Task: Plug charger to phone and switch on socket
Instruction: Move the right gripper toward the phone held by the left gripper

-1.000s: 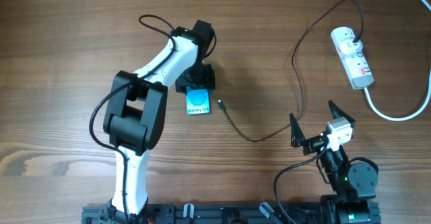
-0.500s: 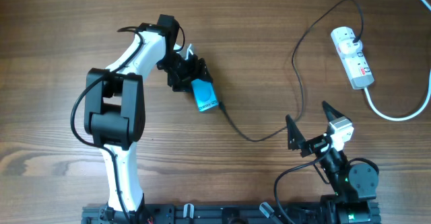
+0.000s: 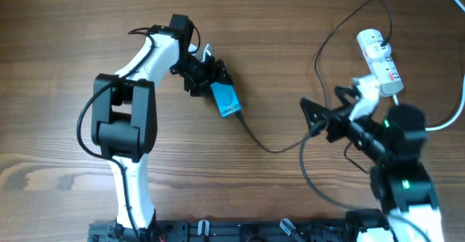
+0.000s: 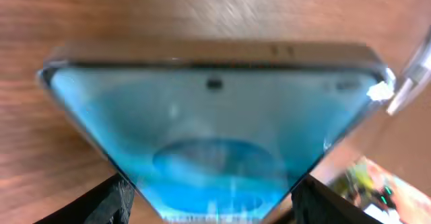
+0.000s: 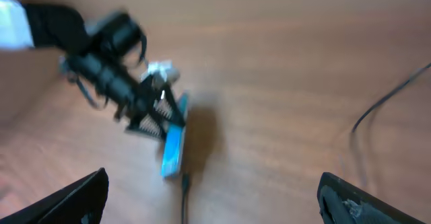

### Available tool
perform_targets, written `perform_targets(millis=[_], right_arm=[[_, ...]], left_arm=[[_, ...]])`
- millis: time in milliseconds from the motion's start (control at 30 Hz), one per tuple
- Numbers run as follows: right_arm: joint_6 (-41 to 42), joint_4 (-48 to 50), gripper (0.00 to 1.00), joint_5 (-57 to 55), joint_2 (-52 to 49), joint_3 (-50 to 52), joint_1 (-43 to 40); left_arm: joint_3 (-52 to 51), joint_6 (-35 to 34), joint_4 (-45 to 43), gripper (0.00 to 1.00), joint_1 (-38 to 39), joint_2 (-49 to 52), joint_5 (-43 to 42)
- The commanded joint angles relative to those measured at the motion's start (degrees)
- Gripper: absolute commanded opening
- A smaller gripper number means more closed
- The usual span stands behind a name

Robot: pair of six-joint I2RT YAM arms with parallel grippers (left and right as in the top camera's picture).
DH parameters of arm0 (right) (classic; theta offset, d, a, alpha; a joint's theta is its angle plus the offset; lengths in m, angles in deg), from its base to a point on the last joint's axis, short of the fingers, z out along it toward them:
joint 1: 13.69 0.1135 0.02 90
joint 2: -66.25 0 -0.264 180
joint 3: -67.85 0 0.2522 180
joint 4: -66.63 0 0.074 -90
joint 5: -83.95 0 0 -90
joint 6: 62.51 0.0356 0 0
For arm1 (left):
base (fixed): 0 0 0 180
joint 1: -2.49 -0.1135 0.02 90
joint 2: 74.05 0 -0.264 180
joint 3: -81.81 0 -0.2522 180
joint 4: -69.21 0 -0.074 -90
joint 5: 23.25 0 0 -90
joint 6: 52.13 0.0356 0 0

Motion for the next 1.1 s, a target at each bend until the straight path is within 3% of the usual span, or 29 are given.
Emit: perform_targets(millis=[0,133,300,500,633,833,967,1067], right_arm=[[-0.8,-1.0,1.0,4.9,-7.8,-1.1,-0.1],[-0.8,-2.5,1.0,4.7,-14.1,-1.1,-0.1],[5.2,-4.4,1.0,4.9,-21.3,-1.1,-0.1],[6.6,-6.5,1.0,6.4,-22.3,-1.1,-0.1],[6.8,-9.6,1.0,6.4,-22.3,-1.1,-0.1],[8.0,-5.9,1.0,9.5,-23.4,-7.3,3.2],[7.8,-7.9,1.0,6.4,-29.7,-15.8,10.7],[7.8,-4.8,1.0,4.8,-35.8,-16.7,14.2]], left_arm=[[-0.3,-5.9,-1.0,0.71,2.0,0.5,10.0],[-0.3,-5.9,-1.0,0.71,3.4,0.5,15.2],[-0.3,-7.8,-1.3,0.71,6.4,0.5,18.8],[-0.3,-10.4,-1.6,0.71,9.9,0.5,26.8],[-0.3,-9.9,-1.0,0.67,10.1,0.5,26.3],[-0.3,-7.4,-0.2,0.68,10.0,0.5,21.0],[-0.3,-6.3,0.4,0.68,10.0,0.5,19.1],[-0.3,-3.6,1.2,0.69,10.0,0.5,15.7]])
